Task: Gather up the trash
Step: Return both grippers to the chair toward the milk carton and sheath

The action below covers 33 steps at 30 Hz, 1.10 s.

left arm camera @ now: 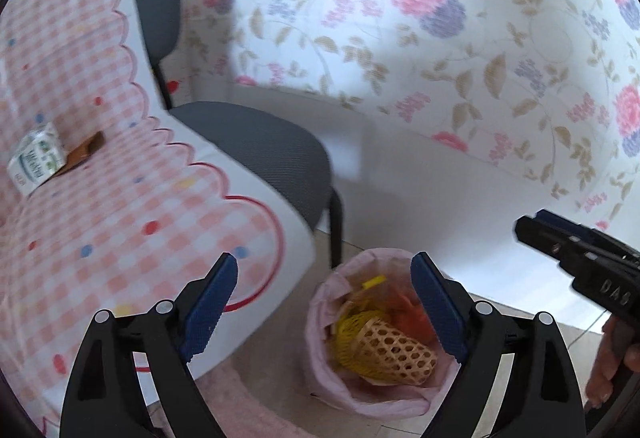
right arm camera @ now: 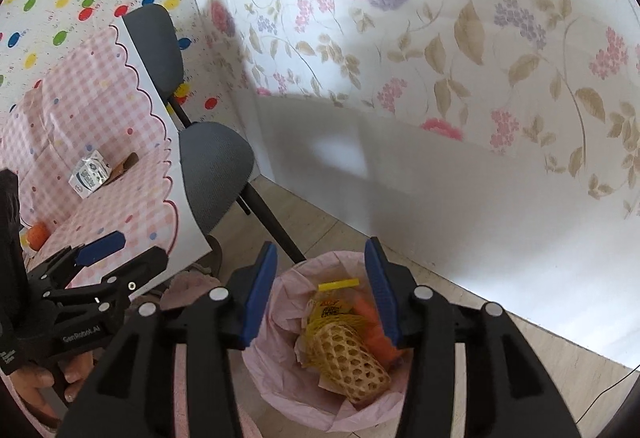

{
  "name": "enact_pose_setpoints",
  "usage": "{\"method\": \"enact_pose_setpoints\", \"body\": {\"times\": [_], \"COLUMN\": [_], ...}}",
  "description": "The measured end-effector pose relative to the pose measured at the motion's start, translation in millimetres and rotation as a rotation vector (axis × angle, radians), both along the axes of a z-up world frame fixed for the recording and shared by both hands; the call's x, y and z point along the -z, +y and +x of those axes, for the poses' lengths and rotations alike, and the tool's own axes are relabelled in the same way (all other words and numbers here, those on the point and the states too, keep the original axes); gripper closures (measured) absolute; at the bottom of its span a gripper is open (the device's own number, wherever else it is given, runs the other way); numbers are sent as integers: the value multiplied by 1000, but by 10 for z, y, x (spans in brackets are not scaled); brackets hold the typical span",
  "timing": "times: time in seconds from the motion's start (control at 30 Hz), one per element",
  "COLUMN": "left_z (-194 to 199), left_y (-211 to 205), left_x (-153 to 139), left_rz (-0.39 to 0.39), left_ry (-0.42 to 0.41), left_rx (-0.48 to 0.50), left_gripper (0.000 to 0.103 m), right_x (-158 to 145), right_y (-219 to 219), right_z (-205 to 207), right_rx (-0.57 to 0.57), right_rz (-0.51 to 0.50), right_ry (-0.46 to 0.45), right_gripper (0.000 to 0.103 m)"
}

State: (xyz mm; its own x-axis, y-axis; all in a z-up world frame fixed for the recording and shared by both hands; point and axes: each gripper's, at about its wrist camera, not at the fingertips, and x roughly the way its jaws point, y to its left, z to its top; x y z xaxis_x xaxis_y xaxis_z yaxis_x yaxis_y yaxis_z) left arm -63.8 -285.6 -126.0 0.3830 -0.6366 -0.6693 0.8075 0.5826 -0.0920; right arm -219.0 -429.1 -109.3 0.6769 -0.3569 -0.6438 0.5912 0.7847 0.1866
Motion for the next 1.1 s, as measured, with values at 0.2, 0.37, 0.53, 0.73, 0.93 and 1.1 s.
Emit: {"method": "enact_pose_setpoints", "body": {"times": [0.2,0.37,0.53,0.73,0.93,1.1], "left_z": [149,281,501,904,1208,1402], "left_y": [396,853,1357,1931,2293,2387], "left_x": [-150,-295,-393,-502,-570,-661], "left_rz": [-6,8,22,32,62,83], "left_ry": [-29,-69,-93,-97,-92,-113], "left_rx": [-87,-182,-286,-444,-544,-567], "left_gripper": [15,15,15,15,15,15], "right_x": [-151,-261,-332,-423,-536,-641], "right_y": [219,483,759,1124,1435,1628], "right_z": [130,368,771,1290,1772,2187], "right_rx": [-59,-139,-241,-377,-476,-544], "right_rz": [-22,-49,-73,-81,-80,-96], "right_ry": [-17,-26,-16,-19,-29,-24], "right_gripper": [58,58,58,58,58,58]}}
